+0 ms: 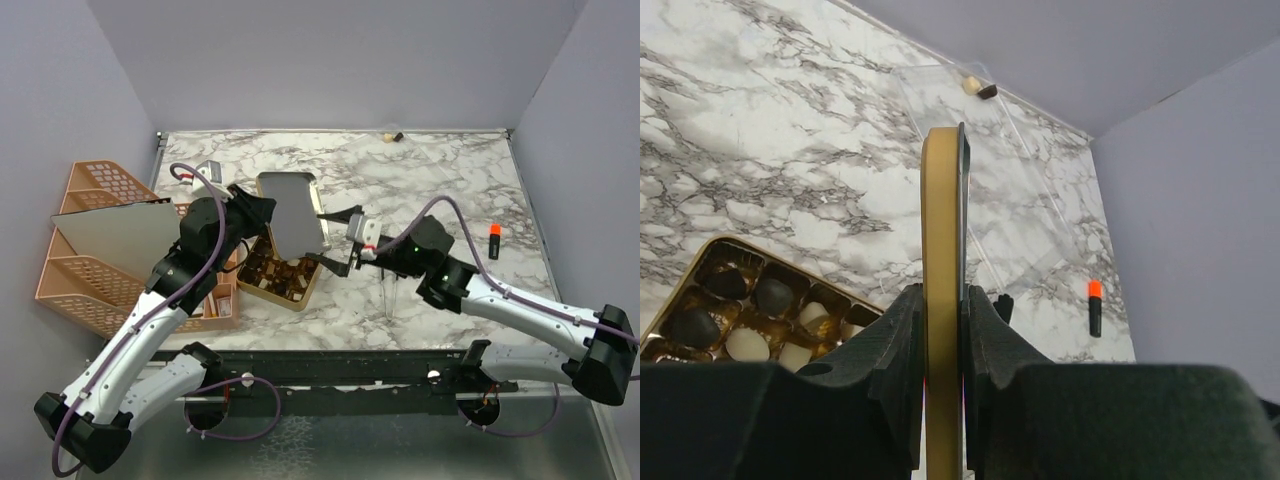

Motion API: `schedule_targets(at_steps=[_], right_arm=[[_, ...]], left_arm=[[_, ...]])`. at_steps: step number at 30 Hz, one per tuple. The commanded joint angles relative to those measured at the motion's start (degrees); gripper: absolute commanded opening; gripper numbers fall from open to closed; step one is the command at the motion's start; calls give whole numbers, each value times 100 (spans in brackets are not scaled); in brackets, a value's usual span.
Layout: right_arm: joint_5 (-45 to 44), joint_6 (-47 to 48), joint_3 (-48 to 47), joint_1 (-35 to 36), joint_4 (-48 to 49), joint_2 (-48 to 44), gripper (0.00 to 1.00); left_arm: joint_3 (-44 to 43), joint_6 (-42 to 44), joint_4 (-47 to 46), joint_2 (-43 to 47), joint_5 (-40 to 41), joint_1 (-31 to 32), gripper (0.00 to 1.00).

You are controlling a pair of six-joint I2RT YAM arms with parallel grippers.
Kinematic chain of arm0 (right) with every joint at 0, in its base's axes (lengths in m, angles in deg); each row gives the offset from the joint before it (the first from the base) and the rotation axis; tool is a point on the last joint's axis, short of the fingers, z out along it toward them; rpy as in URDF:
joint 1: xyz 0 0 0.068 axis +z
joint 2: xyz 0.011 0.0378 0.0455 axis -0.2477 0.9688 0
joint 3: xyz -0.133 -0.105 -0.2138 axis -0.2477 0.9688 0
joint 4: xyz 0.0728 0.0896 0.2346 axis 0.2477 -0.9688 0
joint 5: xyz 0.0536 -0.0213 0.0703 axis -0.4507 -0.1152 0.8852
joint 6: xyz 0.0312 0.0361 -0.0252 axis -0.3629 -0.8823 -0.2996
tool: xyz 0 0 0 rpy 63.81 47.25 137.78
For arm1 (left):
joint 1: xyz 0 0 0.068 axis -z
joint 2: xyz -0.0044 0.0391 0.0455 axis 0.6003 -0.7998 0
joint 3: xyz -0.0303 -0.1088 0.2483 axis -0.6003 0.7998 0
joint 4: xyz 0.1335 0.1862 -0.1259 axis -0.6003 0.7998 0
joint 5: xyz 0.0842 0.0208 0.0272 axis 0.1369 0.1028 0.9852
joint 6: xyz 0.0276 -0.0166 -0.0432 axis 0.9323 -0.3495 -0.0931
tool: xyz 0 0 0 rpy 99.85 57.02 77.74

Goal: Pack the chocolate
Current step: Pick up the box lid from the center of the board.

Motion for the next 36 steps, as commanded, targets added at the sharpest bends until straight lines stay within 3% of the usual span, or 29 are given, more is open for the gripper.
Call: schedule_targets(at_steps=[1, 8, 12, 15, 23, 29, 36], right_arm=[[-698, 1636, 828, 453, 1127, 33, 75], [-1928, 3041, 1073, 1265, 1631, 478, 71], [-2771, 3364, 1183, 1506, 2346, 767, 58], [-3207, 3652, 1387, 1580, 3142, 971, 56], [-3176, 3896, 1312, 1626, 3203, 1251, 56], [-3395, 4033, 1307, 1656, 3616, 1445, 42], [-3610, 4380, 1324, 1703, 4067, 1660, 37]], left_arm=[[-282, -221, -51, 26, 203, -20, 3], [-336, -443, 37, 106, 327, -20, 3], [-272, -745, 52, 187, 460, -20, 2], [-217, -1064, 78, 271, 598, -20, 0], [-248, -1347, 131, 374, 590, -20, 0], [-191, -1514, 161, 450, 508, -20, 0], [-148, -1809, 191, 531, 417, -20, 0]])
